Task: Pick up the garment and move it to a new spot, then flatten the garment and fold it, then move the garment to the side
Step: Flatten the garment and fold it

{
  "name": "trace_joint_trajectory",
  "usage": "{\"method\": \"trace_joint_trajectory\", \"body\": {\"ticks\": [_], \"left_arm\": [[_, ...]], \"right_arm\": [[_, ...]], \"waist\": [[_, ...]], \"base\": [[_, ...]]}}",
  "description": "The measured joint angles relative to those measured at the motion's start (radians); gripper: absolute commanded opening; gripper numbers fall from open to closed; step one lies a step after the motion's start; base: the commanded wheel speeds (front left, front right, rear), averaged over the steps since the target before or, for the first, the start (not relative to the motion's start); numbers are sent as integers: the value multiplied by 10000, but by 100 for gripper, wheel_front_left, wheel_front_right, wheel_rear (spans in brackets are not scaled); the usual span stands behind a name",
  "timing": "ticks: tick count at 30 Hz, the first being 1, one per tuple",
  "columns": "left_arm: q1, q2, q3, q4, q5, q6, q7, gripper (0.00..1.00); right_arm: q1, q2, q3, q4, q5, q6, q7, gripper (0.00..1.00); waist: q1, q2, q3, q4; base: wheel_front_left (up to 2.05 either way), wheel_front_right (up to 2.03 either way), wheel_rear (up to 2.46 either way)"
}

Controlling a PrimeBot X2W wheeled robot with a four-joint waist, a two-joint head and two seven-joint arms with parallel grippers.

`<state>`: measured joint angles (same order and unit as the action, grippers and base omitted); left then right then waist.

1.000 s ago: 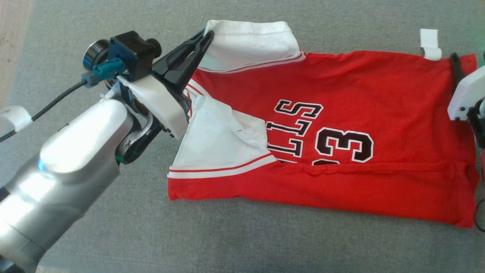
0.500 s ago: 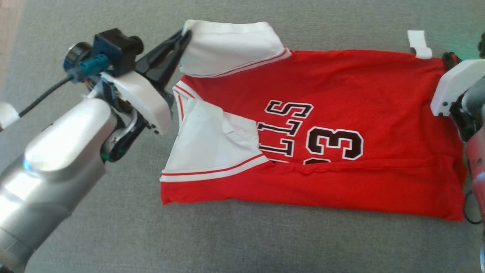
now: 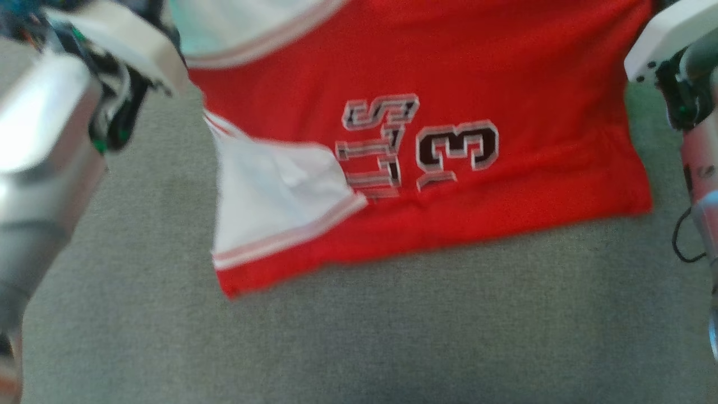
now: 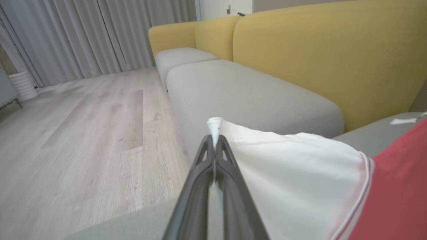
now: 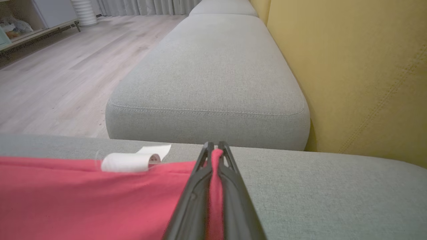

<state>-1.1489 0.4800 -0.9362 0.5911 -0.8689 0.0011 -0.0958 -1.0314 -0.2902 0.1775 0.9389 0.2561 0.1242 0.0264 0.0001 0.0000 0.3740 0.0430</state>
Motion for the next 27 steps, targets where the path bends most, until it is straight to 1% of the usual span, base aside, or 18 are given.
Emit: {"method": "trace_joint_trajectory", "body": {"ticks": [3, 5, 7, 9, 13, 17, 20, 24, 27], "left_arm": [[-755, -360, 84, 915, 278, 2, -646, 0], [-987, -577, 105, 1367, 395, -10, -880, 0], [-1065, -673, 107, 1559, 430, -15, -957, 0], [-1157, -832, 109, 1925, 431, -155, -1041, 0], [-1134, -951, -56, 2458, 591, -556, -1127, 0], [-789, -917, -303, 2614, 602, -830, -1179, 0], [-128, -813, -516, 2458, 600, -991, -1164, 0], [853, -454, -894, 1908, 477, -1089, -825, 0], [1585, -84, -1135, 1239, 261, -1158, -290, 0]], "right_arm": [[-192, -2, 249, 6, 485, 0, -316, 0], [-266, -4, 430, 21, 648, 0, -437, 0], [-269, -2, 485, 25, 738, 0, -516, 0], [-264, -13, 604, 98, 951, 0, -642, 0], [-208, -107, 871, 194, 1440, 0, -800, 0], [150, -257, 1308, 123, 2119, 0, -790, 0], [753, -489, 1618, 67, 2669, 0, -635, 0], [1515, -792, 2148, -59, 3196, 0, -265, 0], [1975, -1041, 2573, -253, 3607, 0, 67, 0]], "waist": [[0, 0, 179, -223], [1, 0, 262, -288], [0, 0, 289, -305], [1, 0, 307, -310], [0, 0, 220, -239], [-1, 0, -63, -153], [-2, 0, -365, -76], [-2, 0, -824, 20], [-3, 0, -1191, 103]], "base": [[0, 0, 0], [0, 0, 0], [0, 0, 0], [0, 0, 0], [0, 0, 0], [0, 0, 0], [0, 0, 0], [0, 0, 0], [0, 0, 0]]}}
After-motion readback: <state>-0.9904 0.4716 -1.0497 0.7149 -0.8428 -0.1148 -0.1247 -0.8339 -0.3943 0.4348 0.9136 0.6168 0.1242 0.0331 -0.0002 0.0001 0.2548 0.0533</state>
